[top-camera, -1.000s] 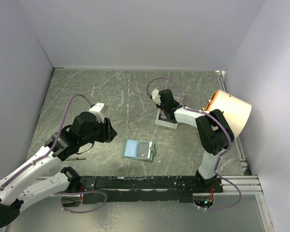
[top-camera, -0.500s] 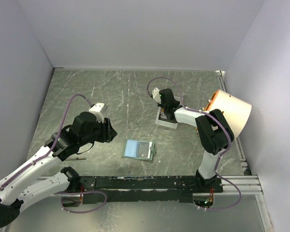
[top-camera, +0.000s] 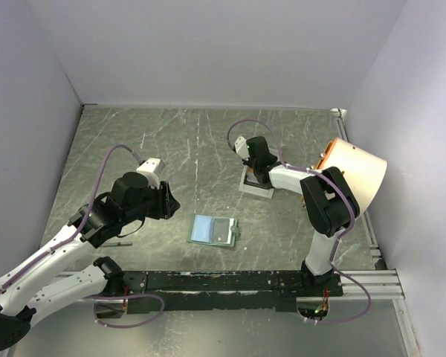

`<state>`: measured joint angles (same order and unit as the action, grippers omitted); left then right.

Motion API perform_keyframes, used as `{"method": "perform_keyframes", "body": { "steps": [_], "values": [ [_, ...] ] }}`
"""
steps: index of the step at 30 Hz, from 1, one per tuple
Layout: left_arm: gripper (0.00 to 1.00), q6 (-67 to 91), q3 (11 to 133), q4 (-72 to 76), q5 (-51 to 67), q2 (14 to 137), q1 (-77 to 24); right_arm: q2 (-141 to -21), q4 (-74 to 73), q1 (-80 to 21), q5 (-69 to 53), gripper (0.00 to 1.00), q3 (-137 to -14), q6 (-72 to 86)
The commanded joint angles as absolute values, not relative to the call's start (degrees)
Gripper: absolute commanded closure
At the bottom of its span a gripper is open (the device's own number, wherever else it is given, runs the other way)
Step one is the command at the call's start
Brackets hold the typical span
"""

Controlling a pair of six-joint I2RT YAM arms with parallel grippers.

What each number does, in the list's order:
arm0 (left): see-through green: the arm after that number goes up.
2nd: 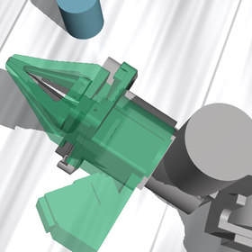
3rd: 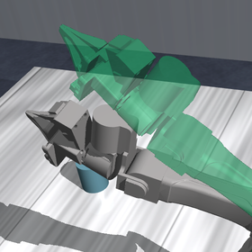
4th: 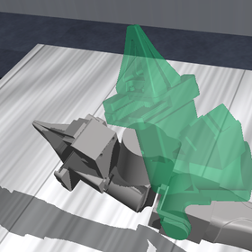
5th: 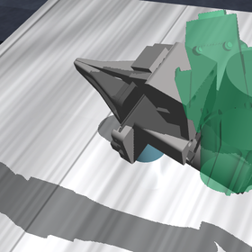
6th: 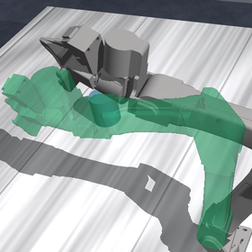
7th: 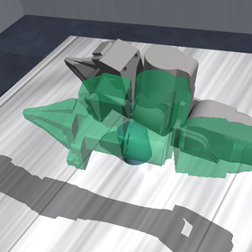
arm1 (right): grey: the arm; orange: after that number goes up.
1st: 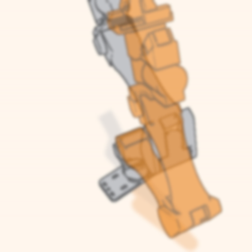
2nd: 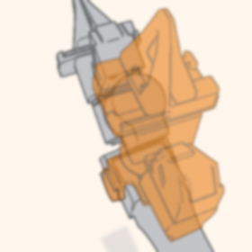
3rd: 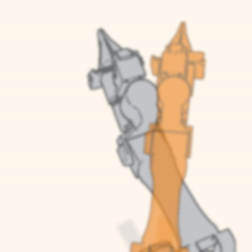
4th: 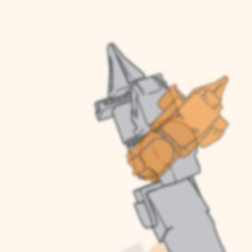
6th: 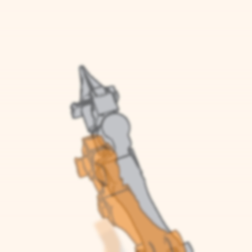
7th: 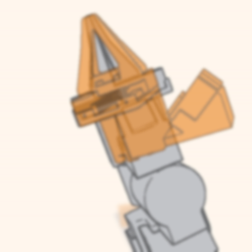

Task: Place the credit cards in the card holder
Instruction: Pick up the credit card from the storage box.

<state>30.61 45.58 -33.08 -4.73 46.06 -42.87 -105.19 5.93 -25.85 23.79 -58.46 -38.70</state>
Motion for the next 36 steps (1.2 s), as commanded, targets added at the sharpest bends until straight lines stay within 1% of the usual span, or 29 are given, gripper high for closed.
{"method": "perform_keyframes", "body": {
  "steps": [1, 5, 14, 20, 27, 31, 36],
  "values": [
    [0.47, 30.39, 46.00, -33.75, -5.69, 45.49, -43.07, -106.48, 7.70, -24.93, 25.50, 0.70, -59.50, -40.08],
    [0.47, 30.44, 46.03, -33.79, -5.78, 45.48, -43.12, -105.39, 9.46, -24.71, 26.33, 0.74, -59.52, -40.95],
    [0.47, 30.41, 46.03, -33.74, -5.71, 45.70, -43.14, -103.50, 8.26, -24.14, 24.70, 0.84, -60.18, -40.61],
    [0.47, 30.34, 45.96, -33.71, -5.70, 45.90, -43.08, -102.95, 7.18, -24.02, 24.44, 0.87, -61.12, -40.17],
    [0.47, 30.26, 46.14, -33.77, -5.88, 46.30, -43.10, -100.66, 4.91, -24.05, 23.59, 0.89, -61.16, -39.73],
    [0.47, 30.33, 46.03, -33.68, -5.79, 46.32, -43.14, -99.56, 3.33, -23.91, 23.17, 0.97, -61.10, -39.50],
    [0.46, 30.56, 45.95, -33.76, -5.96, 46.53, -43.14, -98.25, -2.53, -24.04, 21.88, 1.00, -62.63, -37.94]
  ]
}}
